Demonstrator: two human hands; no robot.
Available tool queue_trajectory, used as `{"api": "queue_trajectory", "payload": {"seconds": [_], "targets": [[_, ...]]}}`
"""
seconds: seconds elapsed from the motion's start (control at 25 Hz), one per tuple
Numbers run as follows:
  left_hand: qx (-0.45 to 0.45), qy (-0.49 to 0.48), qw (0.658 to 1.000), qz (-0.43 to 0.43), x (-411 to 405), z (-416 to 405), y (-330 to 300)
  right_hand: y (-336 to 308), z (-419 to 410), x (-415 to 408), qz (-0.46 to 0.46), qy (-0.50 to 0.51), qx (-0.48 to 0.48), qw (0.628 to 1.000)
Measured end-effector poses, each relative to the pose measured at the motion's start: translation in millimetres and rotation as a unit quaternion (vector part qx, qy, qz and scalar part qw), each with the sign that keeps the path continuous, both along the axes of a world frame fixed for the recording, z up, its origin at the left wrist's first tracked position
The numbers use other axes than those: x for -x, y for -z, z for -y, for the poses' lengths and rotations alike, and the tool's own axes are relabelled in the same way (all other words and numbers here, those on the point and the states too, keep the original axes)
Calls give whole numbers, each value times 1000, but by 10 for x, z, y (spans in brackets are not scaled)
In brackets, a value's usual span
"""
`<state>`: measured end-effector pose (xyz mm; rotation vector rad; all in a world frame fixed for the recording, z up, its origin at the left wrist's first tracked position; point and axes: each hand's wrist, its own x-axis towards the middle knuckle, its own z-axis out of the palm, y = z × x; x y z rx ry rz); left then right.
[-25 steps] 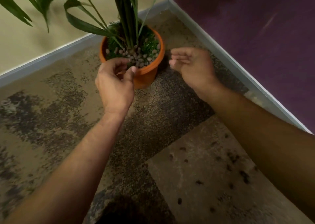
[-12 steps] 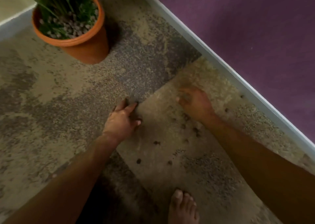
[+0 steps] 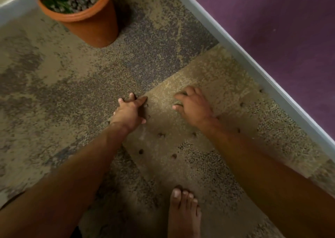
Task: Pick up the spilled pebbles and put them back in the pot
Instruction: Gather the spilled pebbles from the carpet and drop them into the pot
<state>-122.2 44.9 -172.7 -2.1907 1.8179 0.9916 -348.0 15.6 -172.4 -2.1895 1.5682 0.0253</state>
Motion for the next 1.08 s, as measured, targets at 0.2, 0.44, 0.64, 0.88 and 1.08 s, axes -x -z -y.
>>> {"api": "queue_trajectory", "payload": {"seconds": [0.2, 0.44, 0.64, 0.88, 1.08], "targets": [[30, 35, 999, -11, -55, -70, 117, 54, 9, -49, 32, -11, 26, 999], [79, 29, 996, -39, 17, -223, 138, -2, -83, -4, 14, -46, 12, 999], [147, 2, 988, -52, 220, -449, 145, -41, -349, 81, -29, -91, 42, 994], [239, -2, 971, -28, 320, -630, 153, -87, -396, 202, -44, -102, 21, 994], [240, 7, 970, -24, 300, -559, 113, -139, -410, 198, -48, -127, 24, 990]]}}
